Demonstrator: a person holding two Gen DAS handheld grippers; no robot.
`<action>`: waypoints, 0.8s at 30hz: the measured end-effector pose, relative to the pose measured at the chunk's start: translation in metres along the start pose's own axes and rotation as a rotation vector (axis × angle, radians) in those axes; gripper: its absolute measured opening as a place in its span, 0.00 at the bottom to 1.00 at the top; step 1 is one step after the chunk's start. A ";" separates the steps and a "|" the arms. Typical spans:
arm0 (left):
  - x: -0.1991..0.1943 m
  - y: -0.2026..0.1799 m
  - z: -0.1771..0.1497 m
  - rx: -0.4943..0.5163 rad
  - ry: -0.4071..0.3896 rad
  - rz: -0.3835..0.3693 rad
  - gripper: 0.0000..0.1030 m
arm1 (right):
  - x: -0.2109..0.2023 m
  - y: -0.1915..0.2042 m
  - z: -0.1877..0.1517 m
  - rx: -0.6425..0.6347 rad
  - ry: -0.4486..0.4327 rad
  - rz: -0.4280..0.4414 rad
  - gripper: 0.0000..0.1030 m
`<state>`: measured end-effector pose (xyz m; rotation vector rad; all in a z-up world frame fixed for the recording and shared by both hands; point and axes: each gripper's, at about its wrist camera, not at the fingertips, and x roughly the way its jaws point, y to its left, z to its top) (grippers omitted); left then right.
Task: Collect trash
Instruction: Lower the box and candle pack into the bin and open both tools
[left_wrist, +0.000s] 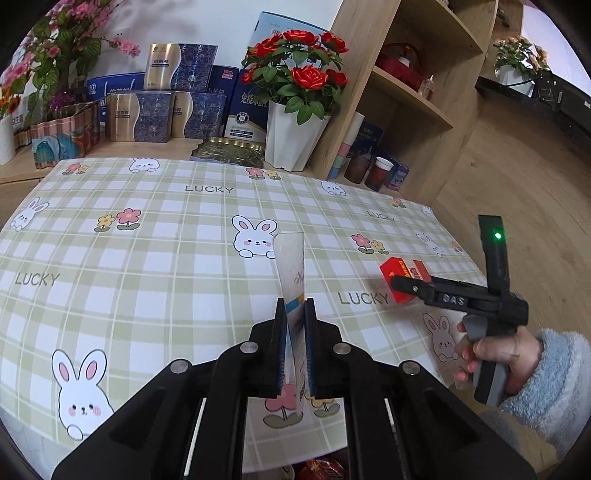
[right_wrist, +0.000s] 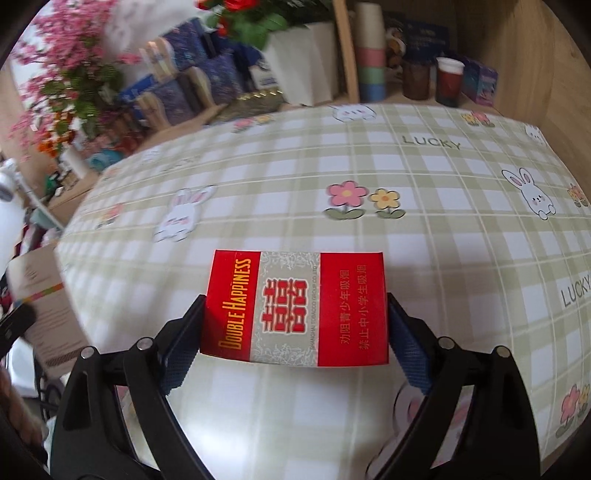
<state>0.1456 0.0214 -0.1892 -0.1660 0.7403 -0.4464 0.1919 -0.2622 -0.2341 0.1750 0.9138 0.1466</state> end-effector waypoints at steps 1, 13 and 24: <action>-0.003 -0.002 -0.002 0.002 -0.001 -0.001 0.09 | -0.006 0.002 -0.005 -0.006 -0.005 0.002 0.87; -0.054 -0.024 -0.036 0.031 -0.006 -0.029 0.09 | -0.065 0.038 -0.067 -0.082 -0.020 0.033 0.87; -0.095 -0.032 -0.077 0.038 -0.015 -0.053 0.09 | -0.086 0.083 -0.118 -0.174 0.015 0.082 0.87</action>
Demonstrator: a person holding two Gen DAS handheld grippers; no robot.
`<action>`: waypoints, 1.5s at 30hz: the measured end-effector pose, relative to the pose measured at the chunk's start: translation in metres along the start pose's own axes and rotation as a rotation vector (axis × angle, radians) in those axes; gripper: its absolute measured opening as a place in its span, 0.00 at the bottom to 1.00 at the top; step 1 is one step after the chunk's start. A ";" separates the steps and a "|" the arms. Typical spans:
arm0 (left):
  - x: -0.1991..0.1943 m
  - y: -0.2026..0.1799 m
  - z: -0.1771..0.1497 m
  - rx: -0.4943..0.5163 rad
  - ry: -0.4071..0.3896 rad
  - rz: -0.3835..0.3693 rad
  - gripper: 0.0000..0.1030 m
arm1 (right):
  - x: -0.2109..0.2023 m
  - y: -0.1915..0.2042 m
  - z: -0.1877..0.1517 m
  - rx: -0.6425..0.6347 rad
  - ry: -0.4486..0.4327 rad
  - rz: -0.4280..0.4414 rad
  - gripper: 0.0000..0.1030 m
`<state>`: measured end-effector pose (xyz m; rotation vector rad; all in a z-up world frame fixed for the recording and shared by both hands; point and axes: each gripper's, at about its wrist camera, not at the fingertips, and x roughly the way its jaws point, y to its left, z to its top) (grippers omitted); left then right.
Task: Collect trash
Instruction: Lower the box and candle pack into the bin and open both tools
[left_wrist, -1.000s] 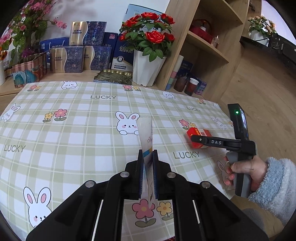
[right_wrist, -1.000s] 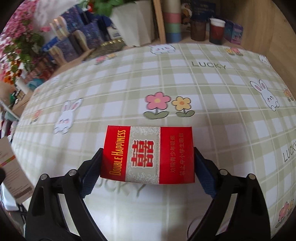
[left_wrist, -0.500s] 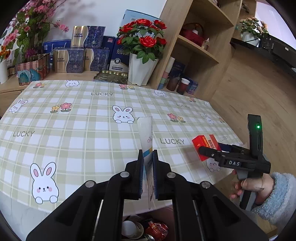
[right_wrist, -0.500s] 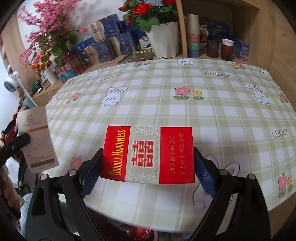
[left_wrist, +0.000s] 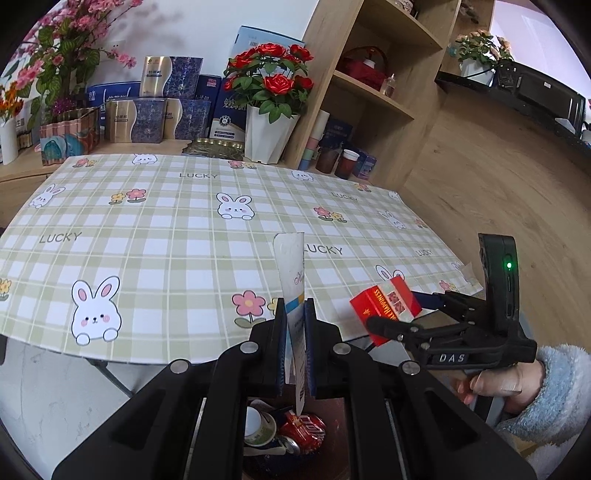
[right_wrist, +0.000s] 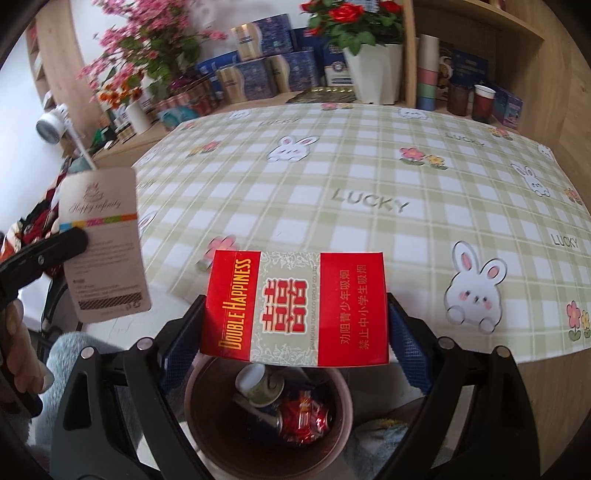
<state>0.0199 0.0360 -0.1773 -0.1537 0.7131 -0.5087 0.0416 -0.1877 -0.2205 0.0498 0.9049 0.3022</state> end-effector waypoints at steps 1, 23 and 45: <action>-0.003 0.000 -0.003 -0.002 -0.002 -0.001 0.09 | 0.000 0.005 -0.004 -0.014 0.007 0.005 0.87; -0.016 0.015 -0.051 -0.055 0.057 0.031 0.09 | 0.098 0.059 -0.104 -0.103 0.379 0.085 0.87; 0.031 0.007 -0.081 -0.022 0.229 0.014 0.09 | 0.015 0.026 -0.061 -0.048 0.046 -0.016 0.94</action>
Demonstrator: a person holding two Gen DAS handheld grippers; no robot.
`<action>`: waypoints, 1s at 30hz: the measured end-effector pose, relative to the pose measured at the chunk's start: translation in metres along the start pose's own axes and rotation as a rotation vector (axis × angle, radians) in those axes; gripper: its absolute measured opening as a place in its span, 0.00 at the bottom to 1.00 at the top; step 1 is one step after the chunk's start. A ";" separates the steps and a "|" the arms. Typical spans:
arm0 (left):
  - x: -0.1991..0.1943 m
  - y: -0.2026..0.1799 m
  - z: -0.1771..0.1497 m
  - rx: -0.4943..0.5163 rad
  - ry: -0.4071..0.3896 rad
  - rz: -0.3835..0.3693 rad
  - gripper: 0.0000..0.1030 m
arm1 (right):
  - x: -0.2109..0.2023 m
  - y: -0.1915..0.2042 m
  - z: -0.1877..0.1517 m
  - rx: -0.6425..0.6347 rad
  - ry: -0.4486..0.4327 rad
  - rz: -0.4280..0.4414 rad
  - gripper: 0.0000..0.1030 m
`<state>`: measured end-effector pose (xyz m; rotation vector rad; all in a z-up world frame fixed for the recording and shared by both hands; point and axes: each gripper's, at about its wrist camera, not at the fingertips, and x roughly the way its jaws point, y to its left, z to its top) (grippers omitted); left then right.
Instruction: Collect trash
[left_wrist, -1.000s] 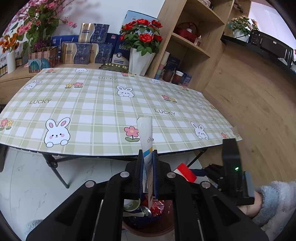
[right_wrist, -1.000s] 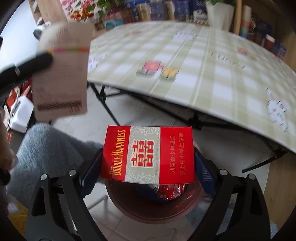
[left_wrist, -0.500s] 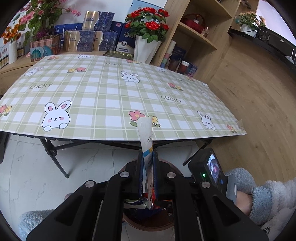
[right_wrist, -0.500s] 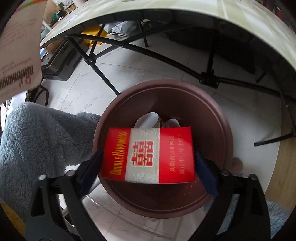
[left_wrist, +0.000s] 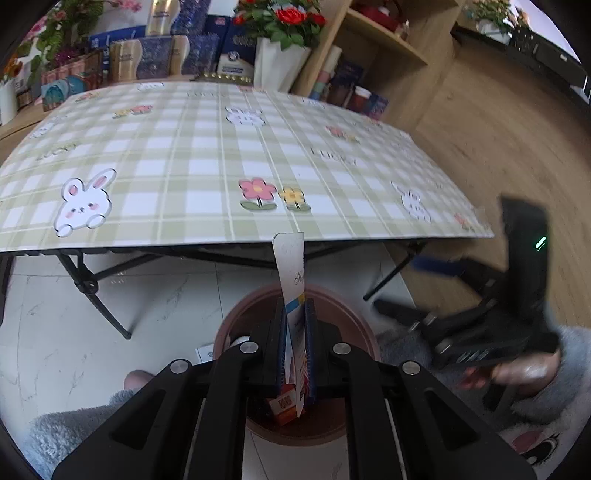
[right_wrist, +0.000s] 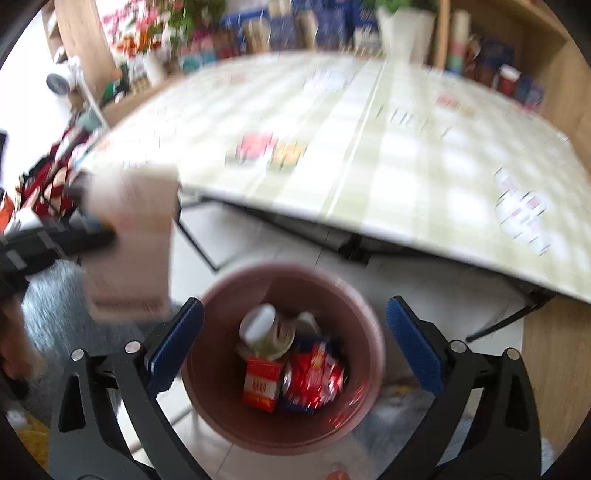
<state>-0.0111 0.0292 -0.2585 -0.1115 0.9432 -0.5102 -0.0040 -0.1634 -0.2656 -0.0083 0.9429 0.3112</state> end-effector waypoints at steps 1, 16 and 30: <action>0.005 -0.001 -0.002 0.004 0.019 -0.003 0.09 | -0.007 -0.006 0.005 0.013 -0.025 -0.005 0.94; 0.095 -0.020 -0.035 0.111 0.329 -0.039 0.09 | -0.041 -0.039 0.020 0.056 -0.114 -0.084 0.94; 0.116 -0.024 -0.035 0.106 0.292 -0.022 0.78 | -0.045 -0.052 0.008 0.104 -0.094 -0.099 0.94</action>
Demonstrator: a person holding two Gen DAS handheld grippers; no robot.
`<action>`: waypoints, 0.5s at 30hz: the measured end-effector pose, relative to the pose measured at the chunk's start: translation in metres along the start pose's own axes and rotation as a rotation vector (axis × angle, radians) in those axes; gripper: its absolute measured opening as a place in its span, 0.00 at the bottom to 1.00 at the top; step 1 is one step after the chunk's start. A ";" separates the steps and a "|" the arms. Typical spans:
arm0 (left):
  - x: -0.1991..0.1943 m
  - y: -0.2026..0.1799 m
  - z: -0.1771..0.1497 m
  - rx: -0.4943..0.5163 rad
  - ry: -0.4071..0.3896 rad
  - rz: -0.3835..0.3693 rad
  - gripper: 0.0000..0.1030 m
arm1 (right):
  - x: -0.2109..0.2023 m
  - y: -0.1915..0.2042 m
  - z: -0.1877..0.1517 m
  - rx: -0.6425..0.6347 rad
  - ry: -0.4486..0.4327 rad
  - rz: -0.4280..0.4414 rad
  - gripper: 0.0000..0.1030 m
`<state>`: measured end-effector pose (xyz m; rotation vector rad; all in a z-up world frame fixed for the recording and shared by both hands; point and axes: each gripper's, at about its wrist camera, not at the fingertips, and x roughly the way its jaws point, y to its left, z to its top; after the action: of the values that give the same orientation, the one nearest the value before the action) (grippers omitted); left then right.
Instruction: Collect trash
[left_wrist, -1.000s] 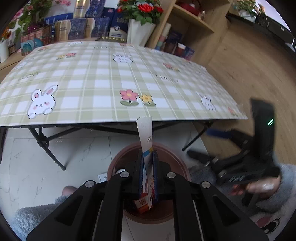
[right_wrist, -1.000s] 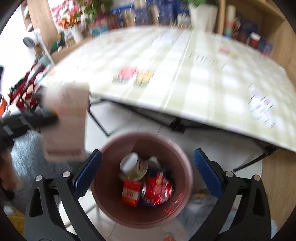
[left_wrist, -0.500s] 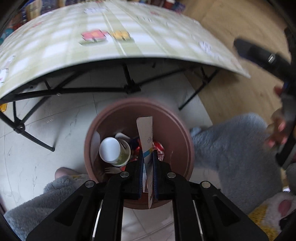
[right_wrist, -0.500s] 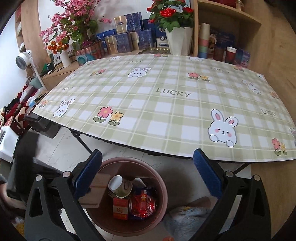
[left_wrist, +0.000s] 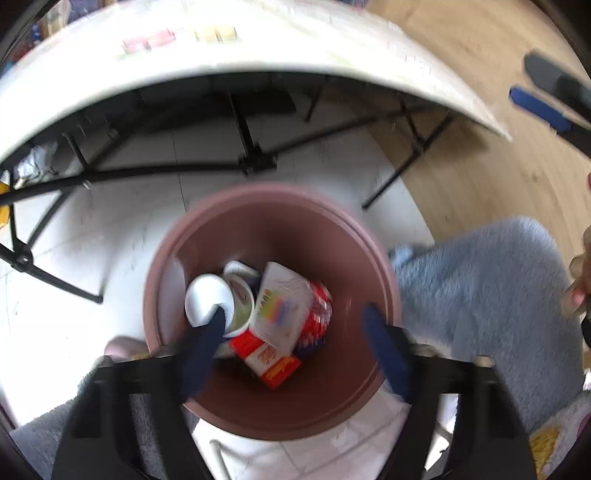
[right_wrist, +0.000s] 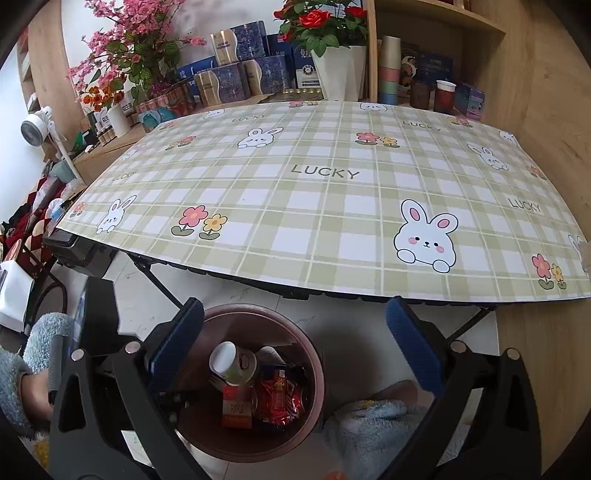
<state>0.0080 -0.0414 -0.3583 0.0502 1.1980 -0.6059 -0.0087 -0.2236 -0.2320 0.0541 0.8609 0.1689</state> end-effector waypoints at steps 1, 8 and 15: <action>-0.004 0.000 0.001 -0.005 -0.021 0.009 0.84 | 0.000 0.000 0.000 0.000 -0.001 0.000 0.94; -0.061 -0.001 0.014 -0.036 -0.232 0.237 0.94 | -0.009 0.002 0.008 -0.004 -0.016 -0.004 0.94; -0.141 -0.006 0.032 -0.022 -0.476 0.439 0.94 | -0.034 0.012 0.030 -0.038 -0.065 -0.038 0.94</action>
<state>0.0005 0.0003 -0.2202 0.1384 0.6980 -0.1982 -0.0089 -0.2165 -0.1853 0.0075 0.7929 0.1469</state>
